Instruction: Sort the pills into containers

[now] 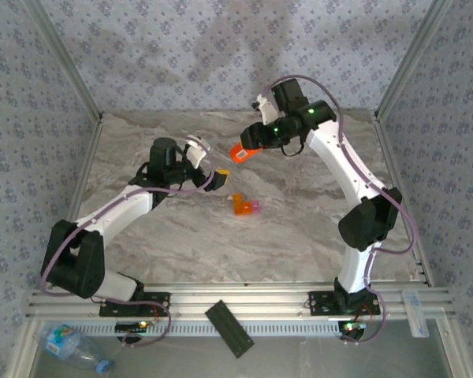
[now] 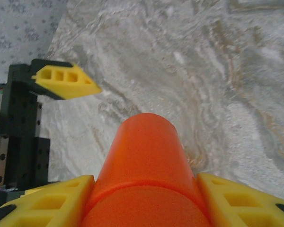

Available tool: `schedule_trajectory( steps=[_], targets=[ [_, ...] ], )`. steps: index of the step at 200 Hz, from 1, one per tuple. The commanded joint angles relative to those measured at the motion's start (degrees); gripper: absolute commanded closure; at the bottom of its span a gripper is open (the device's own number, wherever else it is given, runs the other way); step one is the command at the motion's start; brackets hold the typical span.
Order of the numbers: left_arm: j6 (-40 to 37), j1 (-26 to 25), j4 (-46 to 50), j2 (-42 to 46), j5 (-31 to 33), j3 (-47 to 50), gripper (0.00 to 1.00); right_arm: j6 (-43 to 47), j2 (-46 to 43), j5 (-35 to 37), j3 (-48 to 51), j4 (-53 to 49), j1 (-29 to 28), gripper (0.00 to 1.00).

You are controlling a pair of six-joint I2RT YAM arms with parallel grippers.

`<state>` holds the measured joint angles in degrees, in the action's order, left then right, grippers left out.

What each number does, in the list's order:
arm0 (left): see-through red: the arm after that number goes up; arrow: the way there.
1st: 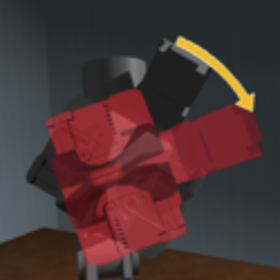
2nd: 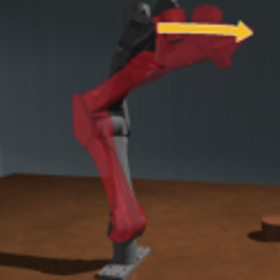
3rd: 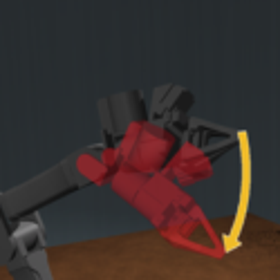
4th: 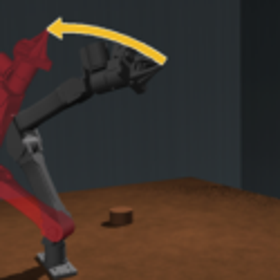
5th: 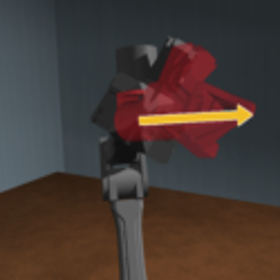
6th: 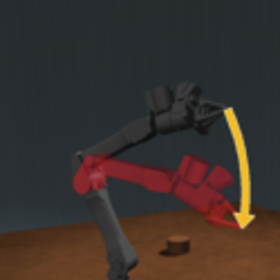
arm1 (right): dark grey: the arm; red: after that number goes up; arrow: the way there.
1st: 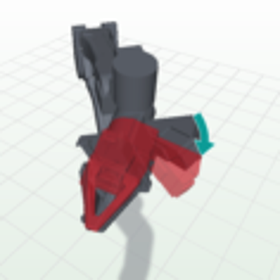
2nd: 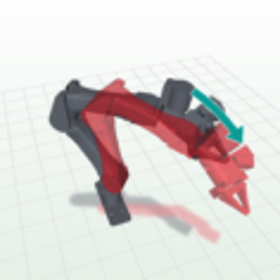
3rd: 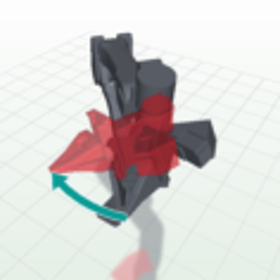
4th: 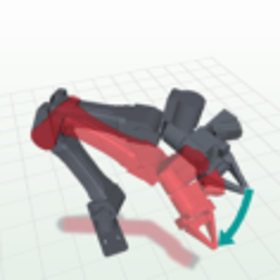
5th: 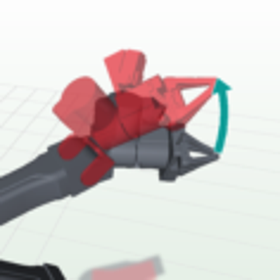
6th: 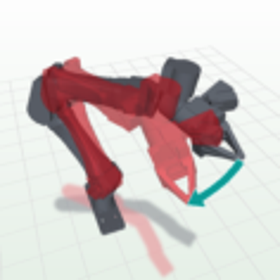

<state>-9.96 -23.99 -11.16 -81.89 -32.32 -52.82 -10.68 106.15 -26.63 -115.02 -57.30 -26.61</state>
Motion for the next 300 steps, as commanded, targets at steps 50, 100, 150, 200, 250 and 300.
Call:
schedule_trajectory(
  steps=[50,100,150,200,250,300],
  targets=[
    [-2.4,0.2,-8.0,-1.4,-10.6,-0.8,0.05,0.4,2.4,-7.0,-2.7,-1.2,-3.2,0.60],
    [-0.7,-0.2,-11.7,-1.4,-11.1,1.1,0.05,-1.1,2.9,-9.5,-2.7,0.5,-4.2,0.60],
    [0.5,-0.5,-12.2,-1.9,-12.4,0.8,0.09,-2.6,2.6,-10.7,-2.2,2.0,-4.6,0.60],
    [2.1,-0.6,-13.4,-2.4,-13.7,0.4,0.18,-3.1,2.1,-11.3,-1.4,2.5,-4.6,0.60],
    [3.8,-0.6,-14.3,-2.8,-14.9,0.2,0.39,-4.2,0.3,-12.1,2.4,5.3,-3.9,0.60],
    [3.8,-0.9,-12.9,-3.8,-15.2,-0.5,0.45,-5.7,-1.2,-13.2,5.5,8.2,-2.8,0.61]
  ],
)
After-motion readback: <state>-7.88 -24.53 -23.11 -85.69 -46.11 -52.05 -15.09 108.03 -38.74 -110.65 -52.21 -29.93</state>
